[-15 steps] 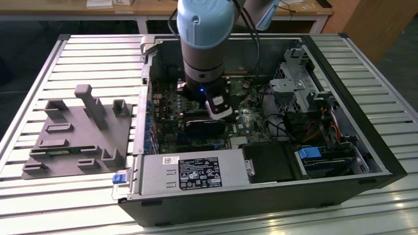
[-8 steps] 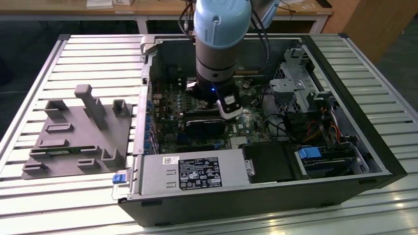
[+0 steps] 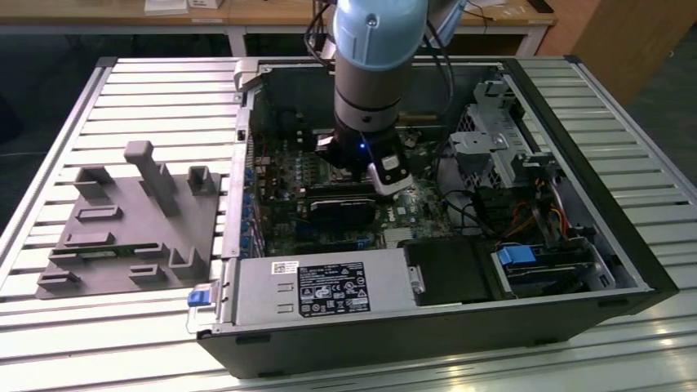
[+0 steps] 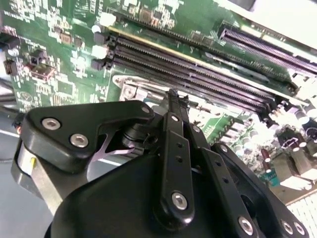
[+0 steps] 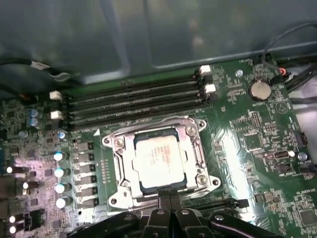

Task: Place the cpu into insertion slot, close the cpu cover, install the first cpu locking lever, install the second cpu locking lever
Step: 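Install the second cpu locking lever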

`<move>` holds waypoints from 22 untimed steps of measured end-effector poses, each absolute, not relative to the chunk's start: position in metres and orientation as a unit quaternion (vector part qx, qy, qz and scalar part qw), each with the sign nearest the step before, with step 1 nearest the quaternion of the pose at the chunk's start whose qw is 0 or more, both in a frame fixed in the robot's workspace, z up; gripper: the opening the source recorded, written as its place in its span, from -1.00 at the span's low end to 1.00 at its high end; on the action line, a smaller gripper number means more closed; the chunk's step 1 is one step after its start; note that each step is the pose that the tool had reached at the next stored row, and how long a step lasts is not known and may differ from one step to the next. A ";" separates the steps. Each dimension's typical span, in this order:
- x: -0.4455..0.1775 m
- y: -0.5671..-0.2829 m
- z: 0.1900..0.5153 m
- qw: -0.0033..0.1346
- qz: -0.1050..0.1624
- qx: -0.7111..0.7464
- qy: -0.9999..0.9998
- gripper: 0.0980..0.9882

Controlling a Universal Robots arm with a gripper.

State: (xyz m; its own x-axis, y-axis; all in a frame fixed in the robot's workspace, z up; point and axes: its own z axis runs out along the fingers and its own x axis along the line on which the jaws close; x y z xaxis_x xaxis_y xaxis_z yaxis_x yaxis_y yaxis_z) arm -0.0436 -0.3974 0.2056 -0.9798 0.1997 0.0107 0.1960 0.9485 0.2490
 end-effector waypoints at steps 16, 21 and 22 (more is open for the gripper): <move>-0.041 -0.359 0.206 0.010 0.096 0.100 0.990 -0.99; -0.041 -0.355 0.210 0.010 0.088 0.100 0.991 -0.99; -0.041 -0.354 0.212 0.010 0.087 0.100 0.991 -0.99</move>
